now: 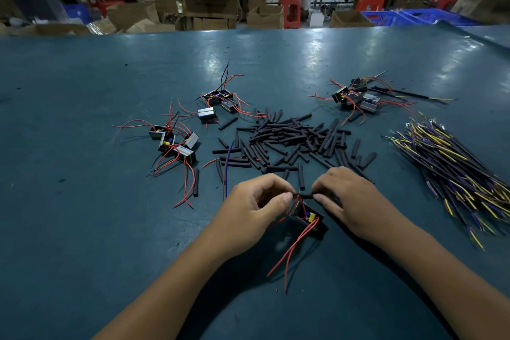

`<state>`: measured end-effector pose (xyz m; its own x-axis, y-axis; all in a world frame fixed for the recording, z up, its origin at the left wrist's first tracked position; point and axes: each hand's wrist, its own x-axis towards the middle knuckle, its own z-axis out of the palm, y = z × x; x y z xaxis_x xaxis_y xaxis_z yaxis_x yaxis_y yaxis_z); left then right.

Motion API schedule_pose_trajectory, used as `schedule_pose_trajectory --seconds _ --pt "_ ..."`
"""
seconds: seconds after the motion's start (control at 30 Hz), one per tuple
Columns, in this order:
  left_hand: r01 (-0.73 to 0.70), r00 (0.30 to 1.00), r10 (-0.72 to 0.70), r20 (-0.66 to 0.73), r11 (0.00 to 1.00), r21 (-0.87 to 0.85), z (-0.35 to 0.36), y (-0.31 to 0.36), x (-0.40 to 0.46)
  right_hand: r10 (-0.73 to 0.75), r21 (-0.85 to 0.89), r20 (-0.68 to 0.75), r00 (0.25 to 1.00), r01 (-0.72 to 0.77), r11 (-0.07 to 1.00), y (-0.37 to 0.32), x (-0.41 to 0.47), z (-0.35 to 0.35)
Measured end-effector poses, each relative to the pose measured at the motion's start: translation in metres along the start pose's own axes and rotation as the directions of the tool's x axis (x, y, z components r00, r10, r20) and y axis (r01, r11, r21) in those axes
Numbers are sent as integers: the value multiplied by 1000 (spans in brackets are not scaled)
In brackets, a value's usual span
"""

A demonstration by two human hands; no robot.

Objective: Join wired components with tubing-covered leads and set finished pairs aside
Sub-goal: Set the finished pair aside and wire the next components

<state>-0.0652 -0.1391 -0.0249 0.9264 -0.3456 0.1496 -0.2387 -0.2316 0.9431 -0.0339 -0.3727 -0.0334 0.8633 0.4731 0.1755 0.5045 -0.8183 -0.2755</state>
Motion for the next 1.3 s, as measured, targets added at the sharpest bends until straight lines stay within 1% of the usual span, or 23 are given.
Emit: schedule_pose_trajectory --seconds 0.07,0.2,0.27,0.33,0.37,0.5,0.67,0.8,0.87,0.9,0.97,1.03,1.07,1.1,1.17,1.23,1.3 --pt "19 999 -19 49 1000 13 -3 0 0 1 -69 -19 1000 -3 998 -1 2 -3" --pt "13 997 -16 74 999 45 -6 -1 2 125 -68 -107 986 -133 989 -1 13 -12" --pt "3 997 -7 78 999 53 -7 -1 2 215 -57 -106 971 -222 973 2 26 -17" --pt "-1 997 -4 81 998 67 -7 -2 2 303 -104 -63 951 -308 946 6 40 -23" --pt "-2 997 -4 79 997 72 -7 -3 2 322 -125 -47 946 -325 937 8 48 -25" --pt "-7 998 1 70 997 82 -5 -6 3 307 -98 -46 950 -311 945 6 79 -20" --pt "-19 998 14 60 996 89 -5 -9 4 352 -185 11 936 -344 920 6 103 -10" --pt "-22 999 18 44 995 95 -4 -8 5 314 -265 80 946 -284 922 5 108 -9" --pt "-8 999 5 35 997 82 -4 -8 5 304 -251 103 947 -271 929 4 108 -10" --pt "-6 999 3 35 997 72 -3 -8 5 293 -201 92 952 -270 942 4 105 -12" --pt "-11 999 9 36 998 65 -3 -6 4 271 -25 18 962 -271 962 4 95 -19" --pt "-19 1000 18 14 998 58 -2 -6 3 269 177 -77 960 -252 951 3 76 -28" --pt "-23 1000 23 -2 998 60 -1 -5 3 273 270 -99 957 -238 933 1 66 -31" --pt "-26 1000 27 -14 997 67 0 -5 3 283 368 -98 954 -229 901 -1 55 -31" --pt "-32 999 34 -23 996 83 1 -6 2 314 548 -54 948 -234 803 -6 36 -25" --pt "-31 999 34 -26 995 93 3 -6 2 332 657 -19 943 -238 716 -12 23 -18" --pt "-30 999 33 -34 994 102 3 -7 3 321 713 18 947 -237 660 -17 15 -13"
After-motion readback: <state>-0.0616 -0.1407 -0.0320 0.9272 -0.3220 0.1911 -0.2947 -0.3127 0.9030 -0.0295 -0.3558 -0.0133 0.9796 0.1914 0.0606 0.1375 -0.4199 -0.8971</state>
